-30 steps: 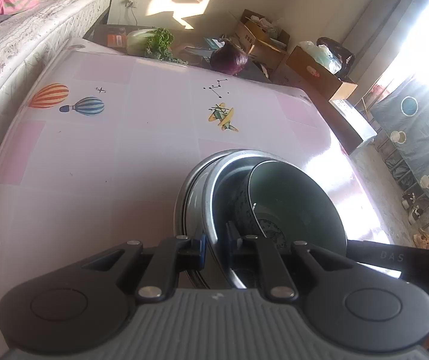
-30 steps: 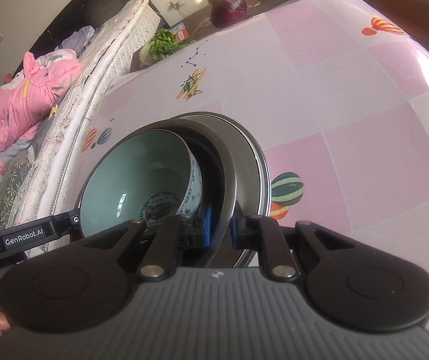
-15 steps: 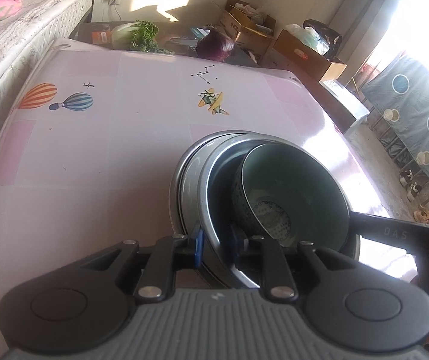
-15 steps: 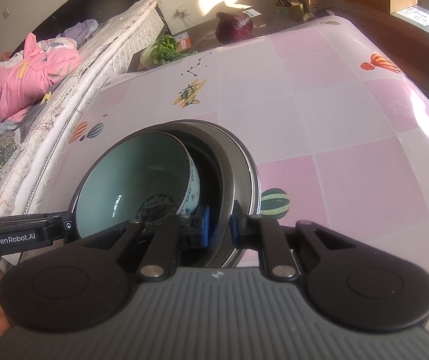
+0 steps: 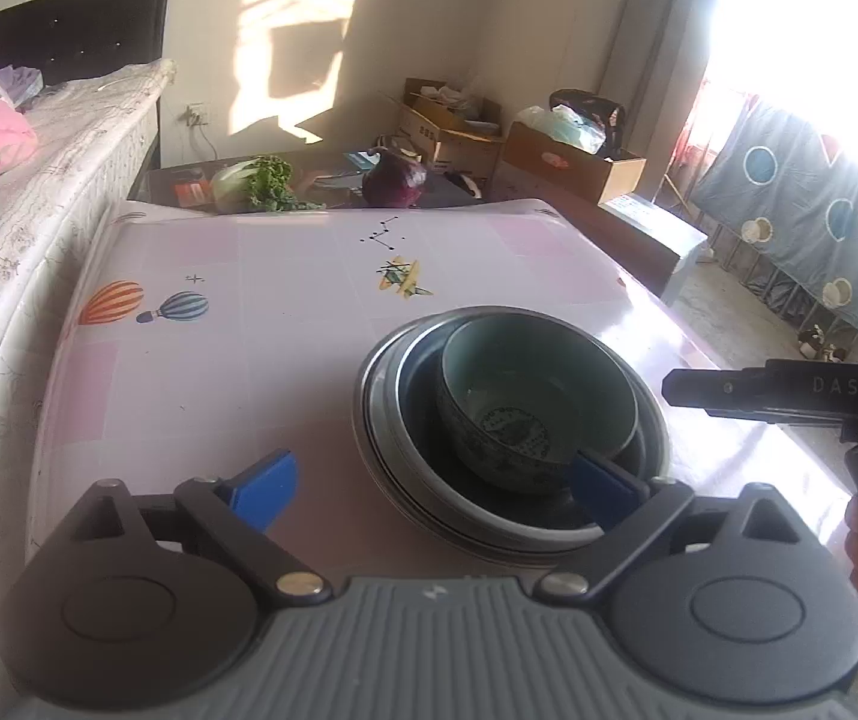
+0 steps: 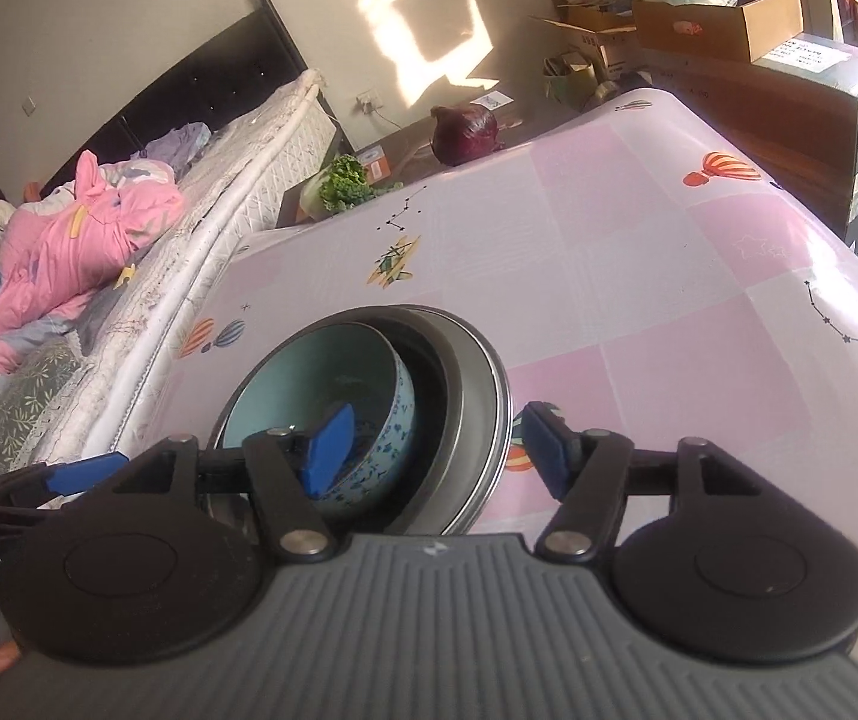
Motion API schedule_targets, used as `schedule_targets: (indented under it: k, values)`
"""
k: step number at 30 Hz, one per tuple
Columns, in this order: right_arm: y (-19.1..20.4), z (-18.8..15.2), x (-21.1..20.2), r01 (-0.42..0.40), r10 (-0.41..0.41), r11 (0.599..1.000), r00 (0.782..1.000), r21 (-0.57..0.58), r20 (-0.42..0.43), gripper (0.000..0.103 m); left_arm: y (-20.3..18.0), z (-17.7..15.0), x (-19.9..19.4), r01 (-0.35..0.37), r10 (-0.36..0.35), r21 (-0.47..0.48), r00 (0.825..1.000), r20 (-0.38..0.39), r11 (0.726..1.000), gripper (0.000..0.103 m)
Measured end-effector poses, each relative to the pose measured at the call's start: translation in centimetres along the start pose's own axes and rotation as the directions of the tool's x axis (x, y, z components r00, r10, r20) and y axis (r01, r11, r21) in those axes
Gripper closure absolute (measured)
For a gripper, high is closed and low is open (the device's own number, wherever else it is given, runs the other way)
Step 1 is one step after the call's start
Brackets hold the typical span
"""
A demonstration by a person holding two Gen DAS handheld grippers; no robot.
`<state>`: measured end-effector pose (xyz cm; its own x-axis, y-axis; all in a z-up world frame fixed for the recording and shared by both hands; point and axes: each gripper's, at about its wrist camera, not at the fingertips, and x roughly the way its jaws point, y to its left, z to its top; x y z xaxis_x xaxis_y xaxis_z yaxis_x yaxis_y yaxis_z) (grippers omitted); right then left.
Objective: Organize plates and bowls
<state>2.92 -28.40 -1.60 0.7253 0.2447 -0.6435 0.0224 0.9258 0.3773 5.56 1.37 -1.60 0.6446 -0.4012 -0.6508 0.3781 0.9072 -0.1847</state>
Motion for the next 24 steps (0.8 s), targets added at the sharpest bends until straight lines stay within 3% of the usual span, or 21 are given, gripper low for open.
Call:
schedule_targets:
  k: [2,7,12,15,17,22,24]
  values:
    - [0.4,-0.9,-0.8,0.001,-0.001,1.0,1.0,-0.016,-0.005,0.023,-0.1,-1.1,-0.2,0.017,-0.017,0.009,1.0,0.013,1.0,0.0]
    - [1.4,-3.6,-2.2,0.011,-0.013,0.999,1.0,-0.042,-0.026,0.02,1.0,-3.8,-0.1,0.015,-0.014,-0.04,0.999,0.044,0.999,0.0]
    - [1.7,-5.7,-2.7,0.021,-0.022,0.999,0.999,-0.029,-0.029,0.02,2.0,-7.0,-1.6,-0.104,0.112,-0.057,0.981,0.157,0.993,0.0]
    - [1.9,-6.4,-2.7,0.035,-0.036,0.999,0.999,-0.039,-0.031,0.02,1.8,-8.1,-2.4,-0.16,0.165,-0.048,0.975,0.146,0.986,0.0]
    - [2.2,-6.7,-2.8,0.048,-0.05,0.997,0.998,-0.055,-0.025,0.02,1.2,-8.2,-2.6,-0.184,0.187,-0.047,0.977,0.1,0.982,0.0]
    - [2.9,-6.9,-3.4,0.055,-0.056,0.996,0.998,-0.071,-0.013,0.017,-0.1,-6.8,-3.4,-0.206,0.208,-0.068,0.978,0.032,0.976,0.0]
    - [3.4,-6.9,-3.7,0.062,-0.062,0.995,0.998,-0.081,-0.007,0.015,-0.6,-6.0,-3.8,-0.242,0.244,-0.072,0.969,0.024,0.968,0.0]
